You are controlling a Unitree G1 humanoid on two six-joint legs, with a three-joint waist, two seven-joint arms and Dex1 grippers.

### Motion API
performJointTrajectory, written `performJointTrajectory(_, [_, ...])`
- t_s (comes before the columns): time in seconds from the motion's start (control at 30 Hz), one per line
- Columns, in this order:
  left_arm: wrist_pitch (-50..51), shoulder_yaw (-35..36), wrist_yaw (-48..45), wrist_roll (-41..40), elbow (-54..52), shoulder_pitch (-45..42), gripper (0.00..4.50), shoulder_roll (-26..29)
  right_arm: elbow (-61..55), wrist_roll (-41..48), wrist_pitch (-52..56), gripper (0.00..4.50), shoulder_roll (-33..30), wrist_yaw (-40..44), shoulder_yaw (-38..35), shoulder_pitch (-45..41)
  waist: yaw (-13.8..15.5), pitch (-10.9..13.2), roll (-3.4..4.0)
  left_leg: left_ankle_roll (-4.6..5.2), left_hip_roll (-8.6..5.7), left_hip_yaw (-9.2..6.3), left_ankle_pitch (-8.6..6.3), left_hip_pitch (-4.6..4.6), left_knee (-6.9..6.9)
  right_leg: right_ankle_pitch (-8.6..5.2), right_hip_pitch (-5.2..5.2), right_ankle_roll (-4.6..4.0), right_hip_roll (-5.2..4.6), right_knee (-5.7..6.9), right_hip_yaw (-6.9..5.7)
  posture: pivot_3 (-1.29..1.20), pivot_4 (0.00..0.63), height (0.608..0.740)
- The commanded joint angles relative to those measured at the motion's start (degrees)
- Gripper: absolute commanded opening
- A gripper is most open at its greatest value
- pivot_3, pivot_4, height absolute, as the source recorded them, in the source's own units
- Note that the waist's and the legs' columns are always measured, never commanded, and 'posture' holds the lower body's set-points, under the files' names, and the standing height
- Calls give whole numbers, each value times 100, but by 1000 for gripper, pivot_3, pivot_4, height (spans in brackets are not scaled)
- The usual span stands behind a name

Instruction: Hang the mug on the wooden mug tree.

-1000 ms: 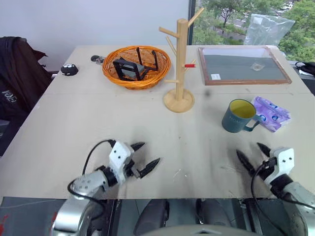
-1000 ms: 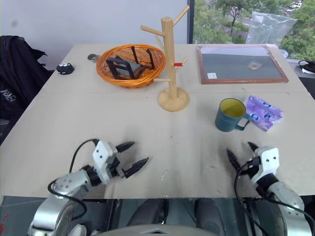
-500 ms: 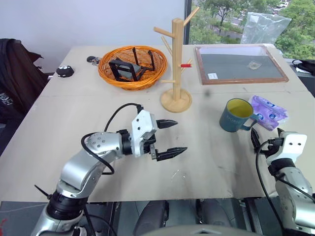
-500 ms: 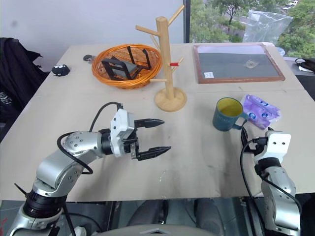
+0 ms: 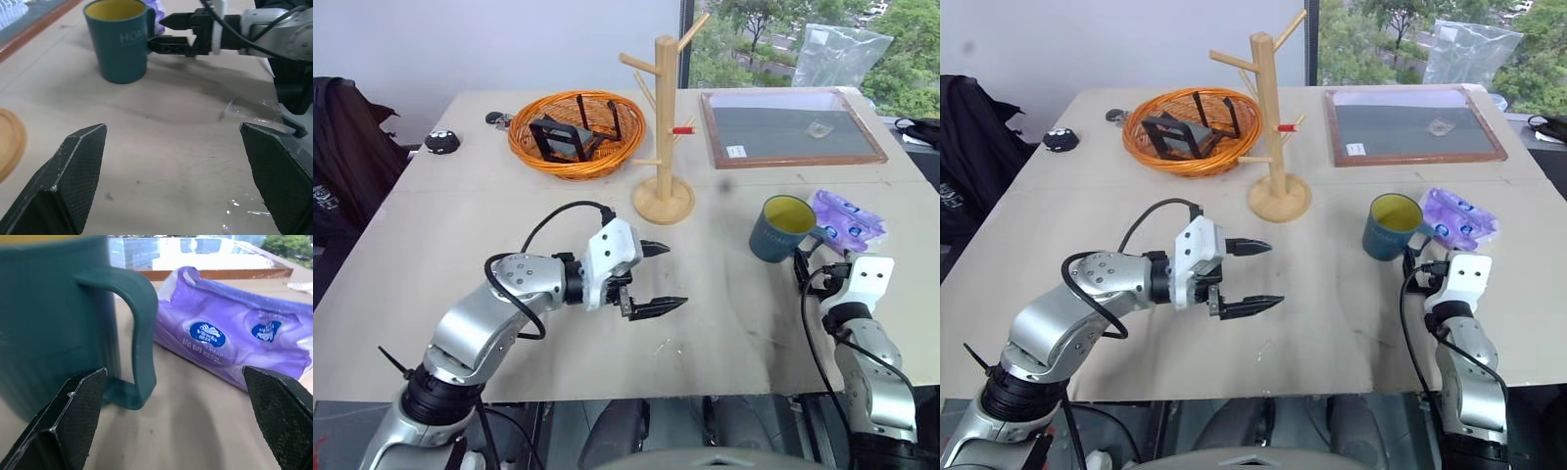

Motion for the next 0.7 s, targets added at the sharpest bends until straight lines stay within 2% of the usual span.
performJointTrajectory(0.03, [-166, 19, 85, 85, -257, 39, 4500, -47, 157, -59, -234, 3271, -41, -44, -37, -211, 5, 1, 0, 0, 0, 0, 0, 0, 0, 0, 0, 0, 0, 0, 0, 0, 150, 740])
performJointTrajectory(0.27, [-349, 1, 95, 233, -139, 139, 4500, -130, 518, 38, -425, 81, -223, 358, -15, -423, 13, 2, 0, 0, -1, 1, 0, -2, 0, 0, 0, 0, -1, -3, 0, 0, 150, 740])
performJointTrajectory(0.43, [-652, 207, 364, 277, 71, 310, 4500, -461, 122, 397, -99, 81, -546, 919, 10, -483, 12, 5, 5, 1, 0, 1, -1, -2, 0, 0, 0, 0, 0, -2, 2, 0, 150, 740])
performJointTrajectory(0.6, [-1028, 754, 911, -62, 124, 582, 4500, -1300, -753, 1197, 1018, 81, -1712, 2220, 243, -967, -7, 16, 7, 14, -1, 7, -7, -3, 3, 1, -1, 2, -4, -2, 7, 0, 150, 740])
performJointTrajectory(0.7, [-1268, 1018, 1085, -230, 8, 961, 4500, -1663, -1055, 1813, 1901, 81, -2583, 2999, 333, -1678, -17, 16, 7, 23, 2, 4, -13, -2, 3, 1, -1, 1, -2, -1, 1, 0, 150, 740])
